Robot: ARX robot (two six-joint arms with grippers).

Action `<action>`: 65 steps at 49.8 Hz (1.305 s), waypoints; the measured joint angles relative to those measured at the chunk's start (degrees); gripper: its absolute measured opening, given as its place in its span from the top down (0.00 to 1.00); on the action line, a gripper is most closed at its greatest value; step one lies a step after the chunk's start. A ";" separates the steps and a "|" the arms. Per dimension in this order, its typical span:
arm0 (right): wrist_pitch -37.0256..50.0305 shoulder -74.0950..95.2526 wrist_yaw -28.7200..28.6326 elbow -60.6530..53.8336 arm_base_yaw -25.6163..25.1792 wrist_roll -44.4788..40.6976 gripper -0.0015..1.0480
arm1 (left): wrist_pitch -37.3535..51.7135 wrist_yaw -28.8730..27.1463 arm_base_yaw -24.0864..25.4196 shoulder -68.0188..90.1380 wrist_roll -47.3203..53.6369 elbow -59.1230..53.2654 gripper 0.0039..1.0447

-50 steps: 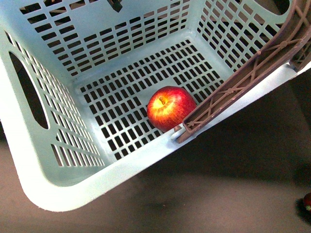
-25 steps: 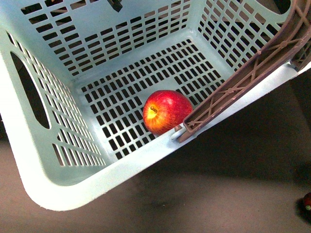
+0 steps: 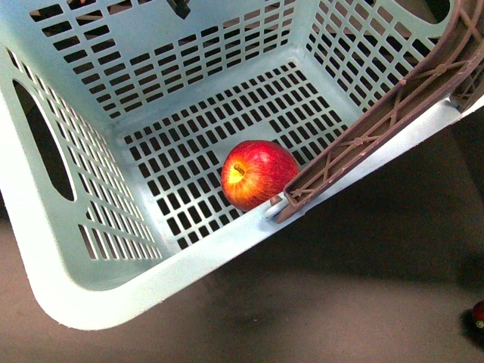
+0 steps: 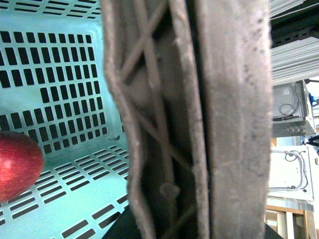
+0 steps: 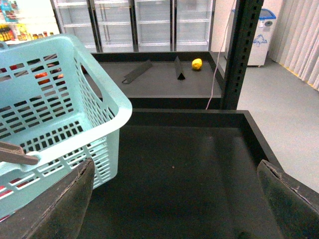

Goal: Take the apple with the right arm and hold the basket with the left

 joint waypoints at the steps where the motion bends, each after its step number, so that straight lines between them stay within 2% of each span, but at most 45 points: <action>1: 0.00 0.00 0.00 0.00 0.00 0.00 0.08 | -0.50 -1.22 -0.11 0.00 -0.48 0.09 0.85; 5: -0.02 0.00 0.04 0.00 0.00 0.00 0.08 | -4.63 -9.16 -0.33 0.37 -7.41 1.64 0.85; 11: -0.02 -0.04 0.02 0.00 0.00 0.00 0.08 | -4.81 -12.22 0.50 0.81 -11.21 2.93 0.85; 20: -0.02 -0.04 0.02 0.00 0.00 0.00 0.08 | -4.81 -10.91 3.63 0.81 -13.31 3.65 0.85; 35: -0.02 -0.04 0.02 0.00 0.00 0.00 0.08 | -4.17 -9.01 14.32 -2.54 -14.14 0.74 0.85; 45: -0.02 -0.04 0.00 0.00 0.00 0.00 0.08 | -2.73 -7.98 22.86 -4.15 -14.45 -6.49 0.85; 54: -0.02 -0.04 0.02 0.00 0.00 0.00 0.08 | -1.81 -5.44 26.32 -2.73 -17.29 -9.90 0.85; 65: -0.02 -0.04 0.02 0.00 0.00 0.00 0.08 | 2.71 -5.42 29.24 2.69 -19.58 -10.34 0.85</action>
